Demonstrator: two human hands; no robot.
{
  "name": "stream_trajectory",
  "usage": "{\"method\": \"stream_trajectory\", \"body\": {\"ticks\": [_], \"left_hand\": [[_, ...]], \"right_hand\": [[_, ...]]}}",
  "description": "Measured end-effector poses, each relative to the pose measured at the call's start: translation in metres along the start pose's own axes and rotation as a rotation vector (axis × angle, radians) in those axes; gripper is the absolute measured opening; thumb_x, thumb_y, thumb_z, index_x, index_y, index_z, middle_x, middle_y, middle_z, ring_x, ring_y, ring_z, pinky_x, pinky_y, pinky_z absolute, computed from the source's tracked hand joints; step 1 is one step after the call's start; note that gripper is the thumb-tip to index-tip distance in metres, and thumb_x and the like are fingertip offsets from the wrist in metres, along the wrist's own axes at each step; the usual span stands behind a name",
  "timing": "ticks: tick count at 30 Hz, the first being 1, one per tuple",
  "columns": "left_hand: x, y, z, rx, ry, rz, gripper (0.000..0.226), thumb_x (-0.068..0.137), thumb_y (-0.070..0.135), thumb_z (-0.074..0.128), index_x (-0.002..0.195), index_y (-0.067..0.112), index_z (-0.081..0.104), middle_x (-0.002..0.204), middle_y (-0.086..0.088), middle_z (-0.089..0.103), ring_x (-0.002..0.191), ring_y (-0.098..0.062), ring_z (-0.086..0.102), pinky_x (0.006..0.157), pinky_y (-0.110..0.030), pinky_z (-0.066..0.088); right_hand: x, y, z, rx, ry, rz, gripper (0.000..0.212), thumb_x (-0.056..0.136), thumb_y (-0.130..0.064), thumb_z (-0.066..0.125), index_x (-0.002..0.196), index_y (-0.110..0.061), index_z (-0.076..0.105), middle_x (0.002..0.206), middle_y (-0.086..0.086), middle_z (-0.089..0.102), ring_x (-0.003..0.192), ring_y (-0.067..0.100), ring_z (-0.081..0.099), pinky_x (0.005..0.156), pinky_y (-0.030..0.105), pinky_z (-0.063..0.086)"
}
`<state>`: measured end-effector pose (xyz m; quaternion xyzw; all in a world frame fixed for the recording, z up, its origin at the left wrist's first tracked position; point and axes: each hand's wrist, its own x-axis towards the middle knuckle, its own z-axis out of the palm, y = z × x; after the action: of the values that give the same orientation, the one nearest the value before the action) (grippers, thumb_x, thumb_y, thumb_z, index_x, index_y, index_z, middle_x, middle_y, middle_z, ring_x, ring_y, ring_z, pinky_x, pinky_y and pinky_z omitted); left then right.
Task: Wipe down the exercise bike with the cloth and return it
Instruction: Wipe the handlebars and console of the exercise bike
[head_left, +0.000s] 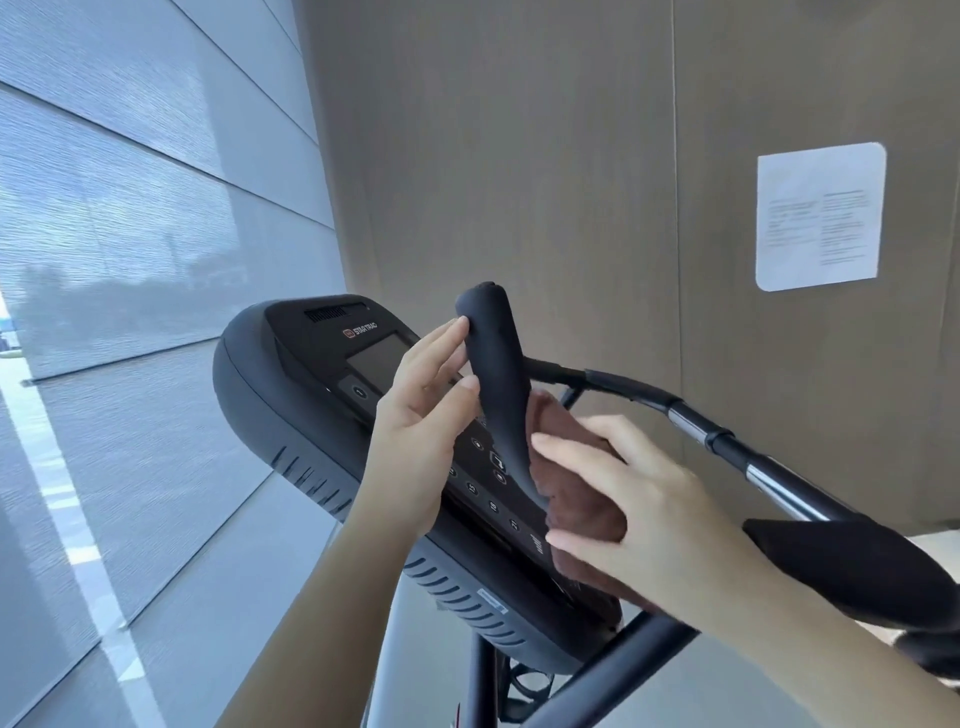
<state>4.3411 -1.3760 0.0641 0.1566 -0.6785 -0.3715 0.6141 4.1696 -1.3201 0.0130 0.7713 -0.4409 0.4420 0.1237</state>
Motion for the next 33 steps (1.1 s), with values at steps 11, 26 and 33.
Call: {"method": "stream_trajectory", "body": {"ticks": [11, 26, 33], "left_hand": [[-0.026, -0.028, -0.078, 1.102, -0.088, 0.472, 0.029, 0.085, 0.010, 0.048, 0.108, 0.003, 0.064, 0.116, -0.010, 0.060, 0.110, -0.026, 0.054, 0.094, -0.037, 0.042], [0.001, -0.057, -0.111, 1.421, -0.127, 0.847, 0.025, 0.088, 0.021, 0.047, 0.090, 0.006, 0.067, 0.097, -0.009, 0.066, 0.104, -0.029, 0.060, 0.097, -0.045, 0.031], [0.005, -0.066, -0.111, 1.371, -0.050, 0.962, 0.023, 0.088, 0.019, 0.048, 0.085, 0.006, 0.067, 0.094, -0.009, 0.067, 0.098, -0.028, 0.062, 0.096, -0.043, 0.030]], "right_hand": [[0.034, -0.037, 0.030, 0.078, 0.377, 0.056, 0.071, 0.067, -0.022, 0.082, 0.130, -0.021, 0.049, 0.123, -0.005, 0.046, 0.115, 0.003, 0.046, 0.094, 0.003, 0.031], [0.022, -0.055, 0.047, -0.191, 0.418, 0.220, 0.062, 0.069, -0.018, 0.079, 0.125, -0.018, 0.054, 0.117, 0.007, 0.050, 0.105, 0.013, 0.054, 0.091, 0.006, 0.034], [0.085, -0.060, 0.041, -0.124, 0.679, 0.233, 0.065, 0.071, -0.024, 0.078, 0.129, -0.018, 0.050, 0.116, -0.002, 0.050, 0.102, -0.027, 0.036, 0.084, -0.006, 0.025]]}}
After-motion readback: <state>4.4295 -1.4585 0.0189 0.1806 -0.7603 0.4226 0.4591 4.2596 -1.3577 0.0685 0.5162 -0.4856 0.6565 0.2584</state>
